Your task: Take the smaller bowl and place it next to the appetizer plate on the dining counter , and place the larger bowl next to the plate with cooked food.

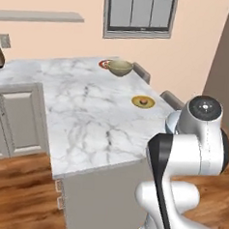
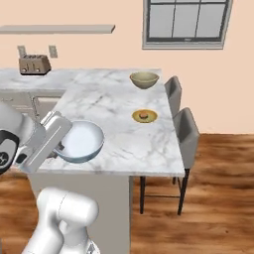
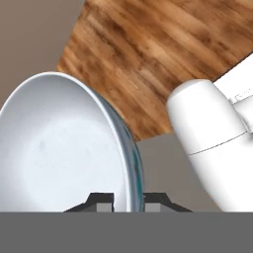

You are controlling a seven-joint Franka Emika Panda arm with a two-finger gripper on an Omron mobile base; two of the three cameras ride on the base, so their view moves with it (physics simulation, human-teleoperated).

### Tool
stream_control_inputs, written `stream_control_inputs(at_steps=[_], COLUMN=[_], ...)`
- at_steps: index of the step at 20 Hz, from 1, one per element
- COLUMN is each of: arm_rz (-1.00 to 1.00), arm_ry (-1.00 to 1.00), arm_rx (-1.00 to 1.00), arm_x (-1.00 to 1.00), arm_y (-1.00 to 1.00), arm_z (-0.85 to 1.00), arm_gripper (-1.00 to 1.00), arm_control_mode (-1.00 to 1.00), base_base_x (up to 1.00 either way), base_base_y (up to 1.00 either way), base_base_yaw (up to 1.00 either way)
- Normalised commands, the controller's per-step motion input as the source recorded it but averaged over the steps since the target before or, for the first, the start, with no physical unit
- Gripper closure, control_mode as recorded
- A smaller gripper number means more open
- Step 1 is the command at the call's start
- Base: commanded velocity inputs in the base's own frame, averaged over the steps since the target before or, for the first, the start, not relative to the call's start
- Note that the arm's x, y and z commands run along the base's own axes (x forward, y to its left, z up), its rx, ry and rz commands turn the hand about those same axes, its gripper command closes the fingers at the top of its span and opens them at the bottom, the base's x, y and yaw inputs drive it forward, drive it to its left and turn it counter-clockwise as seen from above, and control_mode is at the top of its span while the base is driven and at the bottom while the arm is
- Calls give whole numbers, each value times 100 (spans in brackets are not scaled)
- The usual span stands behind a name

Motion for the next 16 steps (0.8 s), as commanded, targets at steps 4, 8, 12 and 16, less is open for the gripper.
stream_control_inputs(at_steps=[4,8,12,16], arm_rz=[0,0,0,13], arm_ry=[0,0,0,16], arm_rx=[0,0,0,0], arm_x=[0,0,0,50], arm_y=[0,0,0,-19], arm_z=[0,0,0,-17], arm_gripper=[100,100,100,100], arm_control_mode=[100,100,100,-100], base_base_x=[78,100,94,46], base_base_y=[-8,-32,-50,-20], base_base_yaw=[-76,-39,0,6])
